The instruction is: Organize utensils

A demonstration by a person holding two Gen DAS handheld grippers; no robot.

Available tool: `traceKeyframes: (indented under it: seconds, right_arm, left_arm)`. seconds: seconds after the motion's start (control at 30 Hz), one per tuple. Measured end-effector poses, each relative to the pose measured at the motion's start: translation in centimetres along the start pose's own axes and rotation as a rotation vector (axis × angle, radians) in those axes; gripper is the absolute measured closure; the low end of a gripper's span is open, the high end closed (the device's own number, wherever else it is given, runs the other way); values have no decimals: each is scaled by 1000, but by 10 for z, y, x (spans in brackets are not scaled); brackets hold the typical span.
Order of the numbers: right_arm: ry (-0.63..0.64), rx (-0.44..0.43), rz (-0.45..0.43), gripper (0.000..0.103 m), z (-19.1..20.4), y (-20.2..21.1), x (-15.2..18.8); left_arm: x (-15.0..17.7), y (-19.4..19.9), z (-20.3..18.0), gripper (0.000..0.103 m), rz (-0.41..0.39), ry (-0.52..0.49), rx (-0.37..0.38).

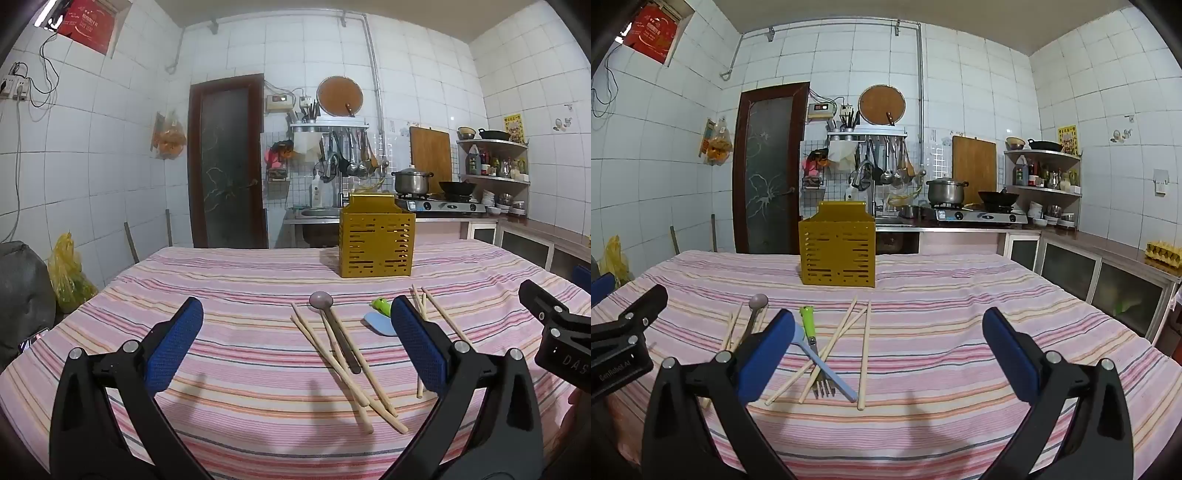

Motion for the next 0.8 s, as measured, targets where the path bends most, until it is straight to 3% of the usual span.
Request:
traceKeyframes:
  seconds: [0.8]
  right_arm:
    - [0,2,-10,4,-3,2,-4]
  left_arm:
    - [-5,7,-1,5,-17,-7,6]
Point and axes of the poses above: each gripper's, at about its wrist camera, not at the fingertips, and y roughly against the way its jaws point, z to its left, x to its underside, the point moved 5 cm from there along -y, roughly the way its jaws point, and after that the axes turned 8 degrees about y, right-handed, at the moved point
